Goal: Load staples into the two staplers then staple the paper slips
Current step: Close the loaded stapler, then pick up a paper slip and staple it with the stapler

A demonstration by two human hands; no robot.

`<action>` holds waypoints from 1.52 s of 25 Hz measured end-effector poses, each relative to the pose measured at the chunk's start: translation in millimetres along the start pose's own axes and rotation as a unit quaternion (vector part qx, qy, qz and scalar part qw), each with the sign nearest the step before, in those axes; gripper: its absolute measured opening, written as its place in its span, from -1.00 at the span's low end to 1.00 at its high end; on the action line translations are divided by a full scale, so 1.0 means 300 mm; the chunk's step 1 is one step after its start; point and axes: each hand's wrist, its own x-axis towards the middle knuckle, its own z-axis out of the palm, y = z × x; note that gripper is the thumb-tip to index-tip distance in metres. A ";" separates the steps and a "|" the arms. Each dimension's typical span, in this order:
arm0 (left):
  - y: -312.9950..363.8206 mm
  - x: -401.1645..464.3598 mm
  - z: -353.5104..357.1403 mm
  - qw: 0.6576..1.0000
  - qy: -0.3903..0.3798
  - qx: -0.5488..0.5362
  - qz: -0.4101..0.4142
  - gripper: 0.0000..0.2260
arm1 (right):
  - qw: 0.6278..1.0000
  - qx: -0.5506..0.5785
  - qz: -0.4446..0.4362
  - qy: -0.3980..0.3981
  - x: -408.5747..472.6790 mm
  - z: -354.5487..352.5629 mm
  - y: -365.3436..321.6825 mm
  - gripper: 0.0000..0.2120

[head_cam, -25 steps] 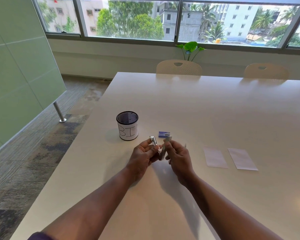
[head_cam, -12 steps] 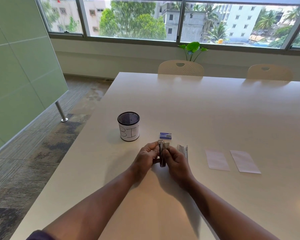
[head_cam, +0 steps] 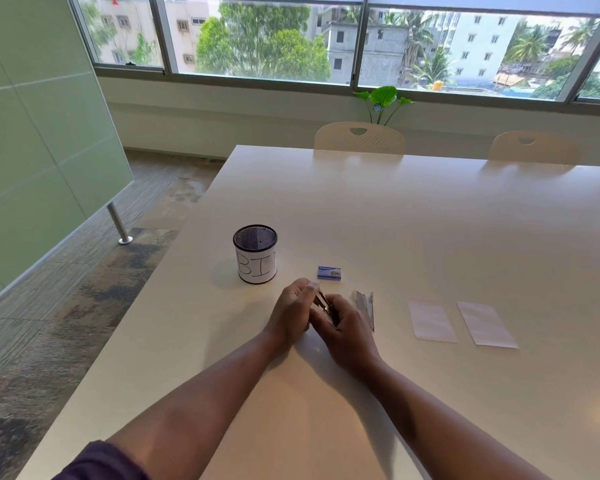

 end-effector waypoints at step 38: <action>0.034 -0.002 0.112 0.987 0.000 0.116 0.113 -0.67 | 0.988 -0.009 0.076 0.136 -0.053 -0.202 0.047 -0.84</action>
